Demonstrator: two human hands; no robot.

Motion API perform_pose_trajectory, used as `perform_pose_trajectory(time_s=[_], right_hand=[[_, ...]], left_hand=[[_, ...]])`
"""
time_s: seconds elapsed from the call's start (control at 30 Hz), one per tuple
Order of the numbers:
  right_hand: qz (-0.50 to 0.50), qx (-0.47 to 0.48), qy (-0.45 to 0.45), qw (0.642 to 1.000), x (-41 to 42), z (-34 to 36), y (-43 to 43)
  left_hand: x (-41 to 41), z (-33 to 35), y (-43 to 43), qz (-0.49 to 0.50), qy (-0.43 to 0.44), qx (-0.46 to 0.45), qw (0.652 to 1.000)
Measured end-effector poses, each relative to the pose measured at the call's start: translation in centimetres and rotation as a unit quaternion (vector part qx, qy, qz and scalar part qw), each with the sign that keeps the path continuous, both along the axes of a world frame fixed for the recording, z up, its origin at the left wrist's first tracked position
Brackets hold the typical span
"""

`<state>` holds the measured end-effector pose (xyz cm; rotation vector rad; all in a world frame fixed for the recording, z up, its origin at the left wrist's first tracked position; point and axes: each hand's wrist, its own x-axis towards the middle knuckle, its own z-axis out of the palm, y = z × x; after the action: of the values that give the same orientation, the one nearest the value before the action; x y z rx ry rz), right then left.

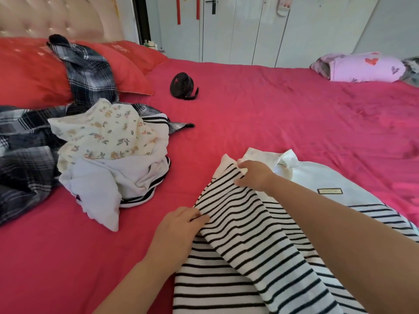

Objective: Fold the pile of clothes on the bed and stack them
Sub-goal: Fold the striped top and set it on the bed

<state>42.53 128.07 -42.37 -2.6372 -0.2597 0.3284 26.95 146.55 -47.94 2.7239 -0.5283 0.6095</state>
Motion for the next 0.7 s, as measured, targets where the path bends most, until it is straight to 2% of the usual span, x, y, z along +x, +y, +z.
perform_pose_trajectory(time_s=[0.1, 0.2, 0.27, 0.33, 0.37, 0.43, 0.47, 0.53, 0.57, 0.63, 0.7], right_hand=[[-0.033, 0.052, -0.095, 0.994, 0.0, 0.0, 0.1], [-0.013, 0.053, -0.072, 0.996, -0.8, -0.3, 1.0], [0.000, 0.047, -0.071, 0.996, -2.2, -0.6, 0.6], [0.014, 0.055, -0.111, 0.992, -4.4, -0.6, -0.5], [0.032, 0.060, -0.131, 0.989, -5.9, -0.7, -1.3], [0.094, 0.046, -0.168, 0.980, -9.1, -1.4, -2.9], [0.125, 0.010, -0.169, 0.977, -10.6, -2.0, -3.9], [0.147, -0.117, -0.110, 0.976, -13.1, -3.2, -6.2], [0.135, -0.178, -0.063, 0.973, -13.9, -3.7, -7.5], [0.091, -0.213, -0.029, 0.972, -15.1, -3.9, -9.9], [0.058, -0.132, -0.078, 0.986, -16.5, -3.6, -11.4]], left_hand=[[0.2, -0.1, 0.7, 0.023, 0.015, 0.029, 0.999], [0.2, 0.4, 0.7, 0.069, 0.043, 0.076, 0.994], [0.0, 1.1, 0.2, 0.085, 0.030, 0.054, 0.995], [-0.3, 1.6, -1.0, 0.067, -0.005, 0.013, 0.998], [-0.5, 1.7, -1.9, 0.044, 0.009, -0.005, 0.999], [-0.9, 0.9, -3.3, 0.020, 0.127, -0.012, 0.992], [-1.0, 0.3, -3.6, 0.039, 0.209, 0.022, 0.977], [-1.1, -0.9, -3.9, 0.087, 0.316, 0.117, 0.937], [-1.1, -1.1, -4.0, 0.105, 0.330, 0.135, 0.929], [-1.5, -0.7, -4.7, 0.124, 0.300, 0.127, 0.937], [-2.1, -0.1, -5.5, 0.122, 0.249, 0.104, 0.955]])
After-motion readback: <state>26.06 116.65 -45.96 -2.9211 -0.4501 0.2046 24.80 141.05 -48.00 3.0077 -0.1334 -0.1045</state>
